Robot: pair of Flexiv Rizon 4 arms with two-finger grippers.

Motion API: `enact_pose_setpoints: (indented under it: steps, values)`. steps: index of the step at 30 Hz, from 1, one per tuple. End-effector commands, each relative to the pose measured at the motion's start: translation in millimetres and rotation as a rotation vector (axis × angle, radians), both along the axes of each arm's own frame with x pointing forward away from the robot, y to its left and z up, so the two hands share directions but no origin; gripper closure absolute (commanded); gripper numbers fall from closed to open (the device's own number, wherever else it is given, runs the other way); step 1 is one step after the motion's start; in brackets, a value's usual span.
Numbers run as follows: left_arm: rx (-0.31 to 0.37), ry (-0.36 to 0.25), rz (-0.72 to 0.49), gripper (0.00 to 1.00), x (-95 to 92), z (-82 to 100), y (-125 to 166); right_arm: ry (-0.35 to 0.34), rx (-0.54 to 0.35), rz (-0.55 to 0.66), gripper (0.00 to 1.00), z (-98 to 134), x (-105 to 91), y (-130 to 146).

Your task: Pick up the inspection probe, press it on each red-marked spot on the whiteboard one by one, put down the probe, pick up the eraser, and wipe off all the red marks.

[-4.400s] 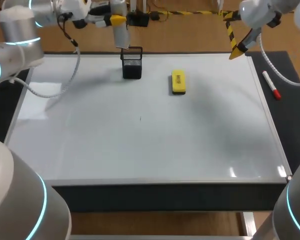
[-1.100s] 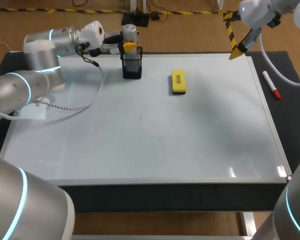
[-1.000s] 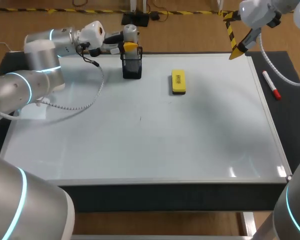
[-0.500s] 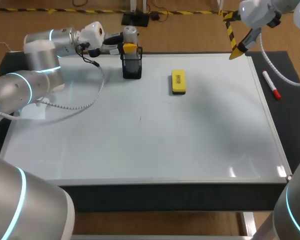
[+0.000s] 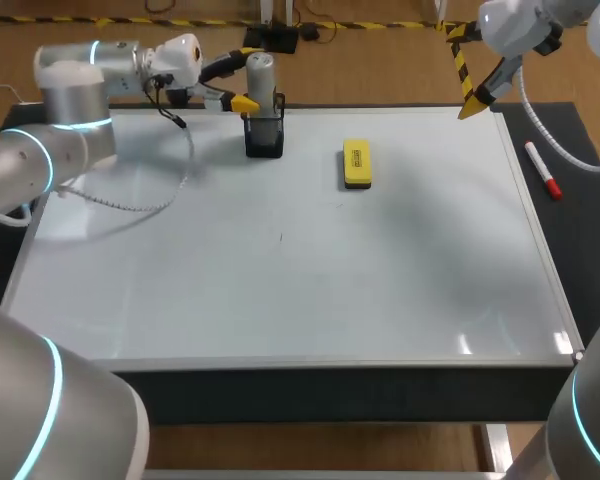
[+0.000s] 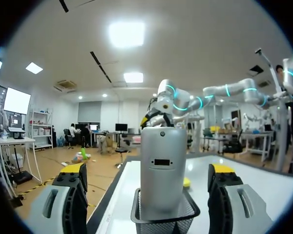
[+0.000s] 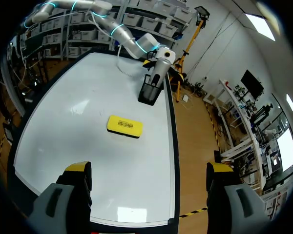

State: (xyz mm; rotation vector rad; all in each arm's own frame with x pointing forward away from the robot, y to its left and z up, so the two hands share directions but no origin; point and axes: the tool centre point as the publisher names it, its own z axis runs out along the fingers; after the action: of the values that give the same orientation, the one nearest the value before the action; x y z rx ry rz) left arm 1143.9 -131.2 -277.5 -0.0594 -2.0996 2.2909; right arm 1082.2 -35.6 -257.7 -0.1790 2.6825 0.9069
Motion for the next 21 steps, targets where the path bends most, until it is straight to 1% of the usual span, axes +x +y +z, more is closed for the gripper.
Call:
enact_pose_setpoints:
  steps: [1, 3, 5, 7, 12, 14, 21]
  values:
    - [0.224, -0.002, 0.197, 0.0, -30.4, 24.5, 8.0, 0.001, -0.003, 0.002, 0.0, 0.4, 0.2, -0.3]
    - [0.289, 0.007, 0.231, 0.0, -32.9, 24.4, 11.3, 0.001, -0.003, 0.002, 0.0, 0.4, 0.2, -0.3]
    - [0.341, -0.007, 0.262, 0.0, -35.0, 24.3, 15.7, 0.001, -0.003, 0.002, 0.0, 0.4, 0.2, -0.3]
    - [0.374, -0.008, 0.294, 0.0, -36.5, 24.8, 20.9, 0.001, -0.003, 0.002, 0.0, 0.4, 0.2, -0.3]
    - [0.434, -0.02, 0.35, 0.0, -43.2, 25.4, 34.2, 0.001, -0.003, 0.002, 0.0, 0.4, 0.2, -0.3]
    - [0.449, -0.021, 0.365, 0.0, -46.1, 25.2, 39.0, 0.001, -0.003, 0.002, 0.0, 0.4, 0.2, -0.3]
    - [0.493, -0.057, 0.416, 0.0, -59.5, 32.0, 55.5, 0.001, -0.003, 0.002, 0.0, 0.4, 0.2, -0.3]
